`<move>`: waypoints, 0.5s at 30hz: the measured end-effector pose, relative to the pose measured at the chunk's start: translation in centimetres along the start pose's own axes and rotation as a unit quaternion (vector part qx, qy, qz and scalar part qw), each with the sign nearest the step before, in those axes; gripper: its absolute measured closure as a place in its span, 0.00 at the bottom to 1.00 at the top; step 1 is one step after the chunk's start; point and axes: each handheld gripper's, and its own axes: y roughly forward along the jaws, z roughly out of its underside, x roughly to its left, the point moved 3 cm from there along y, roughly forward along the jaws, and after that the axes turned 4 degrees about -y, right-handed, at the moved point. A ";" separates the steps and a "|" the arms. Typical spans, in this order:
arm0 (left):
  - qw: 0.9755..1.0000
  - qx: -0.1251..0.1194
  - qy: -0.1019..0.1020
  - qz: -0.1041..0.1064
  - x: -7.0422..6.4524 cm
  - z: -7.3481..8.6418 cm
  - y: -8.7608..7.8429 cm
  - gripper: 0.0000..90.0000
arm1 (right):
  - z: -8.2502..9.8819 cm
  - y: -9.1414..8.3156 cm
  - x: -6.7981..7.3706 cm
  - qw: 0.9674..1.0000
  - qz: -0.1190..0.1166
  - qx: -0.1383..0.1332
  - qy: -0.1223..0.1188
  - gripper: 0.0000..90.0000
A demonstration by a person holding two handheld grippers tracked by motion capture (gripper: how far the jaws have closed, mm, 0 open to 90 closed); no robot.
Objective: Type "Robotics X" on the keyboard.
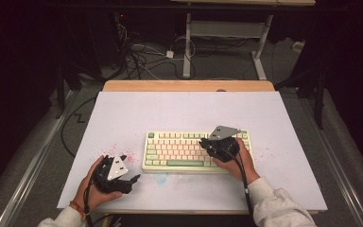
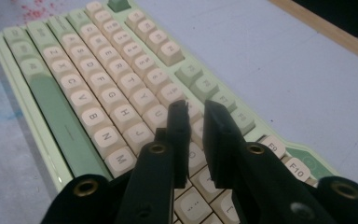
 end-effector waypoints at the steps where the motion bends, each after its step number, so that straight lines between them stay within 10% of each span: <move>1: 1.000 -0.001 -0.001 0.001 0.0 0.0 0.0 0.21 | -0.1 -0.2 0.0 1.000 0.001 -0.005 -0.001 0.85; 15: 1.000 0.001 0.001 0.000 0.0 0.0 -0.1 0.21 | -0.4 -2.9 0.9 0.998 0.029 -0.063 -0.010 0.38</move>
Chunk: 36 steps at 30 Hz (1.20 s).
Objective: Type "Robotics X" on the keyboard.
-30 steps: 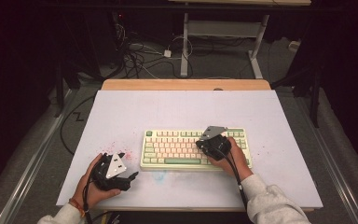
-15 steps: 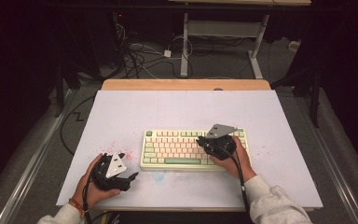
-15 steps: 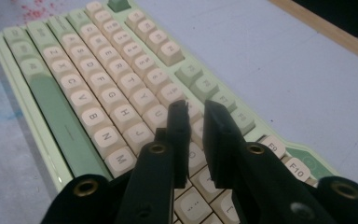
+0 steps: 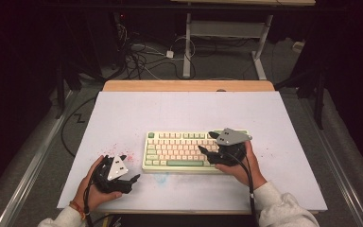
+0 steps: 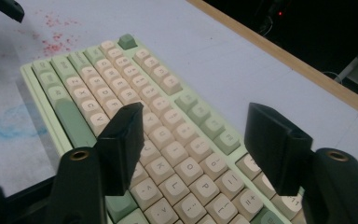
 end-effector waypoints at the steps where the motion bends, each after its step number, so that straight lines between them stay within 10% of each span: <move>1: 1.000 0.001 0.001 -0.001 0.0 0.0 0.0 0.21 | 0.0 -0.2 0.0 1.000 0.005 -0.004 0.000 0.35; 36: 0.999 -0.038 -0.026 0.012 -0.9 -2.1 -0.4 0.37 | 7.5 -7.0 0.5 0.995 0.090 0.020 0.022 0.26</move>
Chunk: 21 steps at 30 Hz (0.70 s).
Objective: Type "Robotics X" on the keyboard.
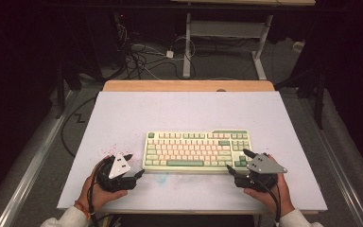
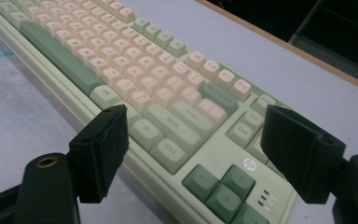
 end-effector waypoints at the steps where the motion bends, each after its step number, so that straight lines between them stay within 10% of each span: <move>1: 1.000 -0.003 -0.001 0.006 -0.1 -0.2 0.0 0.40 | 0.1 -0.1 0.0 1.000 0.001 0.000 -0.001 0.26; 13: 0.997 0.004 -0.025 0.066 -0.3 -2.8 1.0 0.97 | 0.7 -0.3 0.6 1.000 -0.009 0.012 -0.001 0.26; 21: 0.997 0.020 -0.006 0.076 -0.7 -4.7 1.9 0.97 | 0.6 0.0 1.0 1.000 -0.017 0.017 -0.015 0.26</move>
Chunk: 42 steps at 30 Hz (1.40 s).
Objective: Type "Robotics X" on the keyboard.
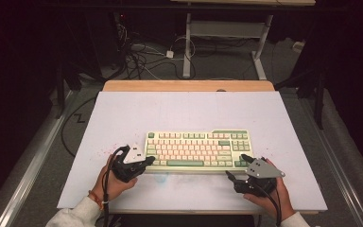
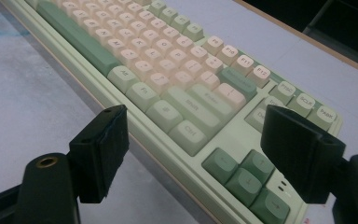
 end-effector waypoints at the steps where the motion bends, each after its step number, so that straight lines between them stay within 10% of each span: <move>1: 1.000 0.001 0.003 -0.003 0.0 -0.4 0.1 0.97 | 0.0 0.1 0.0 1.000 -0.001 0.001 -0.001 0.26; 21: 0.998 0.042 0.041 0.008 -0.3 -6.6 6.4 0.97 | 0.3 0.4 0.1 1.000 -0.006 0.011 -0.007 0.27; 42: 0.996 0.076 0.056 -0.005 -0.2 -7.5 9.0 0.97 | 0.5 0.7 0.4 1.000 -0.014 0.022 -0.015 0.27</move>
